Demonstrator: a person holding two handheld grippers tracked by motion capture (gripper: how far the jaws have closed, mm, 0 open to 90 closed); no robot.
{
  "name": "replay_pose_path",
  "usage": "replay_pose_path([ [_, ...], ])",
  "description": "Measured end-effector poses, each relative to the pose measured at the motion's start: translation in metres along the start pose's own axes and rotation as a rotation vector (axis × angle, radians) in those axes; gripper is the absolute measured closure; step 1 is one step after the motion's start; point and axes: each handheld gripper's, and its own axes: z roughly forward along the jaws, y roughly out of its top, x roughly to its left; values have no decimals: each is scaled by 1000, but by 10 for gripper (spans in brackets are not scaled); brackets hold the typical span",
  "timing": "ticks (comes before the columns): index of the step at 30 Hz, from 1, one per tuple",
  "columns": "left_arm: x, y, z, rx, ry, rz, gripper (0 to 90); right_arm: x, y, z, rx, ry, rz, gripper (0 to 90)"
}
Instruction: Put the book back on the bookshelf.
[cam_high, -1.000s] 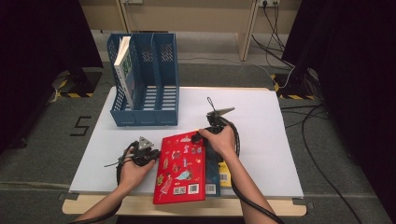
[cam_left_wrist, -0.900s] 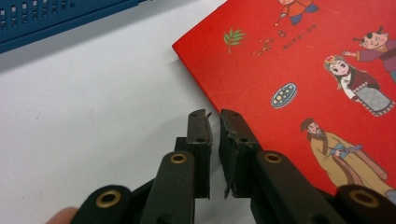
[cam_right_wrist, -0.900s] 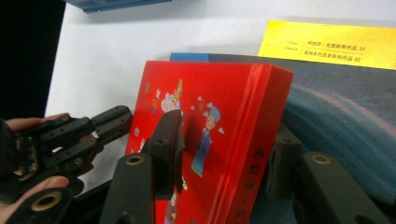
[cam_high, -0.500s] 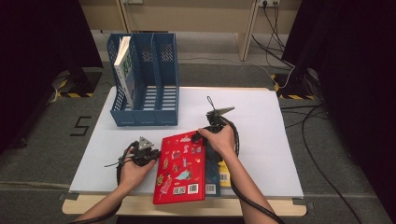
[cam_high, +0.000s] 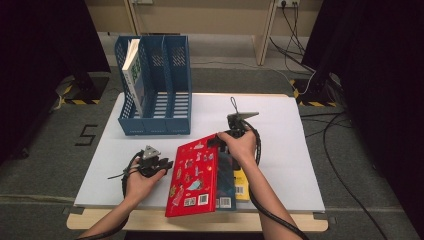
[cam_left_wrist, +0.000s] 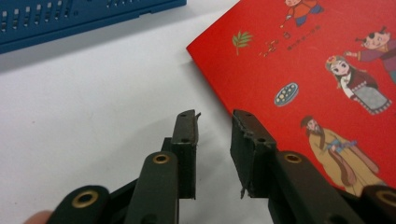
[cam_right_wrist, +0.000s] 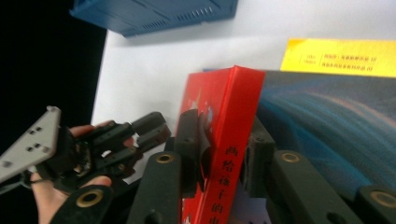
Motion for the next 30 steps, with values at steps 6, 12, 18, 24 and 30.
replay_pose_path([
  [6, 2, 5, -4, -23, -9, -11, 669, 10, 6, -16, -52, -28, -5, 764],
  [12, 0, 11, -10, -48, -15, 0, 630, 16, 12, -26, -100, -40, -4, 771],
  [18, -2, 17, -14, -71, -21, 1, 600, 23, 18, -34, -138, -49, -5, 777],
  [24, -3, 23, -18, -91, -25, 8, 576, 28, 22, -39, -176, -52, -9, 782],
  [30, -5, 27, -21, -106, -33, 10, 546, 33, 24, -44, -209, -54, -13, 787],
])
